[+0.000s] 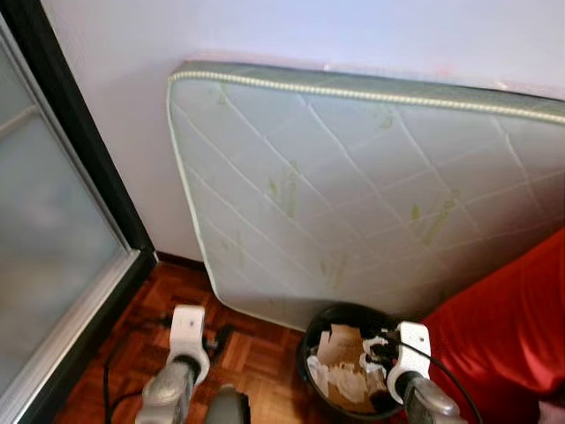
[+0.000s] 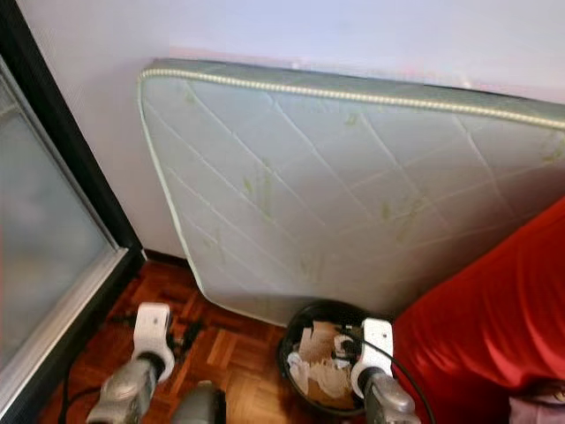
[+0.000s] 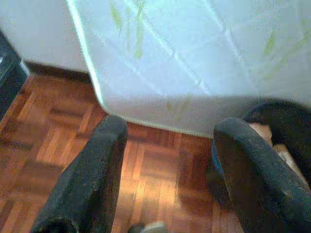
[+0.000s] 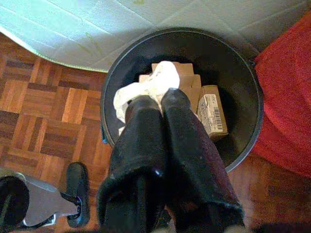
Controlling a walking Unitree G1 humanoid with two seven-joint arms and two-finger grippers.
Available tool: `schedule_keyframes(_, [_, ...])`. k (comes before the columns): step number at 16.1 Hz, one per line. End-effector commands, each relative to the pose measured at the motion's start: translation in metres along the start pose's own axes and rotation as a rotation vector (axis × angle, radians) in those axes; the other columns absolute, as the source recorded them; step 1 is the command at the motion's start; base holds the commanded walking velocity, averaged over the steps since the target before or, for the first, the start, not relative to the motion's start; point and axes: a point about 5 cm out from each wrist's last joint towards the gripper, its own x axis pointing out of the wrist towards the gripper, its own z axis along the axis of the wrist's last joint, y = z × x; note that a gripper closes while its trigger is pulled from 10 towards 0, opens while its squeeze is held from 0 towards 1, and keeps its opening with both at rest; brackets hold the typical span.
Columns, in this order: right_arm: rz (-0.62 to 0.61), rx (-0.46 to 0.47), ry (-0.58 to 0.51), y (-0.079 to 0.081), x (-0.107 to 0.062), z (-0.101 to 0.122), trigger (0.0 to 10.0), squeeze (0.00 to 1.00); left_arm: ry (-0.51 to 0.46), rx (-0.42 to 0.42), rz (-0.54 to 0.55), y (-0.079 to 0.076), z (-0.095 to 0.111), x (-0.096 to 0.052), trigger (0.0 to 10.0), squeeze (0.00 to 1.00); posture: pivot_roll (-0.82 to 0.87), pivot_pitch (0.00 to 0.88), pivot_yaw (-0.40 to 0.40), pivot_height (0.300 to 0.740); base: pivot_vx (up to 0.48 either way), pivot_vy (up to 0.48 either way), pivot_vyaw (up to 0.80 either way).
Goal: Clean up the room
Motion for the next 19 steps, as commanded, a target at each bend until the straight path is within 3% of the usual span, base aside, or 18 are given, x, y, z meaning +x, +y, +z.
schedule_keyframes(1, [0.001,-0.017,-0.014,0.002,0.002,0.008,10.0,0.00,-0.069,-0.007,-0.010,-0.005,0.015,0.005,10.0,0.00,0.18,0.160,-0.046,0.657,0.000,0.000,0.00])
schedule_keyframes(5, [-0.040,-0.011,-0.071,-0.001,0.005,0.026,10.0,0.00,-0.171,-0.003,-0.013,-0.009,0.039,0.007,10.0,0.00,0.20,0.244,-0.054,0.657,0.000,0.000,0.00])
schedule_keyframes(11, [-0.055,0.011,-0.184,-0.002,0.010,0.061,10.0,0.00,-0.292,0.005,-0.045,-0.016,0.069,-0.012,10.0,0.00,0.23,0.360,-0.061,0.657,0.000,0.000,0.00])
schedule_keyframes(19, [-0.006,0.045,-0.342,0.015,0.013,0.105,10.0,0.00,-0.307,-0.010,-0.048,-0.025,0.085,-0.030,10.0,0.00,0.26,0.408,-0.068,0.657,0.000,0.000,0.00])
